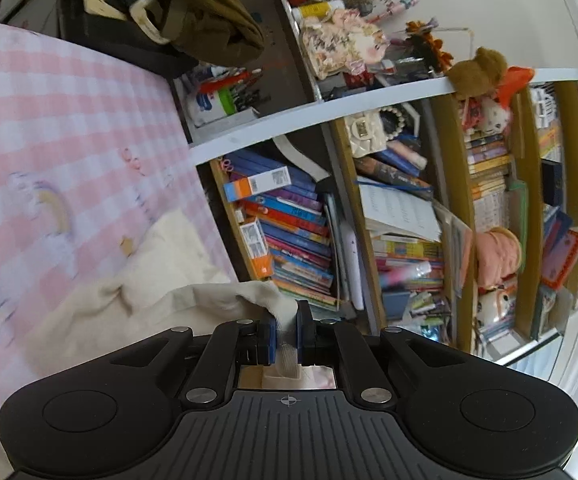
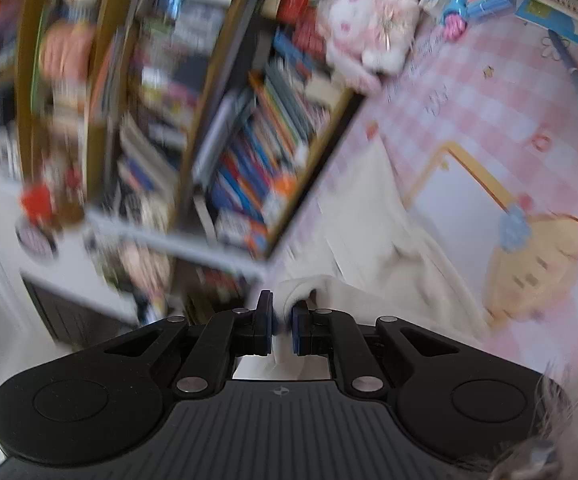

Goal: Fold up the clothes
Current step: 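Lift the side edge with both grippers and fold it over the shirt body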

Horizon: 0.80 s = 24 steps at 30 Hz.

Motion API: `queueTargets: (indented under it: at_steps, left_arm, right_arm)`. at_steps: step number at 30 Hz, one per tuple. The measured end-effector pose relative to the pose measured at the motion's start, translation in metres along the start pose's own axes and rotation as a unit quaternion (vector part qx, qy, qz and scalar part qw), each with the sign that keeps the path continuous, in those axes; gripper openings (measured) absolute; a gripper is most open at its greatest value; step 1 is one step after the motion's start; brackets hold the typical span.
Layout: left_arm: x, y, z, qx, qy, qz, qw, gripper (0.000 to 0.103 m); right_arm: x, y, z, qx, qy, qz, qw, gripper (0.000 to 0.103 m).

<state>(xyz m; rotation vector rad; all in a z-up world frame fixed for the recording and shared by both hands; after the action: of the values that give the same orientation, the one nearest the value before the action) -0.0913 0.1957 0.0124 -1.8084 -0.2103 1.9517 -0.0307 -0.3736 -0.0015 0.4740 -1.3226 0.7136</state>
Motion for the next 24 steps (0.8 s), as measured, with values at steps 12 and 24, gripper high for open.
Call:
queueTargets:
  at_steps: [12,24]
  left_arm:
    - [0.036,-0.056,-0.150,0.035,-0.038,0.020,0.9984,0.007]
    - [0.122,-0.053,-0.262,0.079,-0.159,0.055,0.9826,0.007]
  right_arm:
    - [0.003,-0.079,-0.137,-0.055,0.013,-0.063,0.996,0.008]
    - [-0.046,-0.144,-0.256,-0.094,0.106,-0.076,0.987,0.008]
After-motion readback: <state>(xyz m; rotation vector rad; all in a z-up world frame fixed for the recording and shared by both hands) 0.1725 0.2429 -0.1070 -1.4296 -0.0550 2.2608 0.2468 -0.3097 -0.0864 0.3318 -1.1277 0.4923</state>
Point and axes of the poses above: each gripper's, at about its wrist camera, not at the fingertips, and z roughly against the way its jaws point, x to its left, y to its underside, the point moved 10 cm from there along -z, roughly the way its jaws point, and after that the axes turned 8 degrees about -z, right-handed, at the moved point
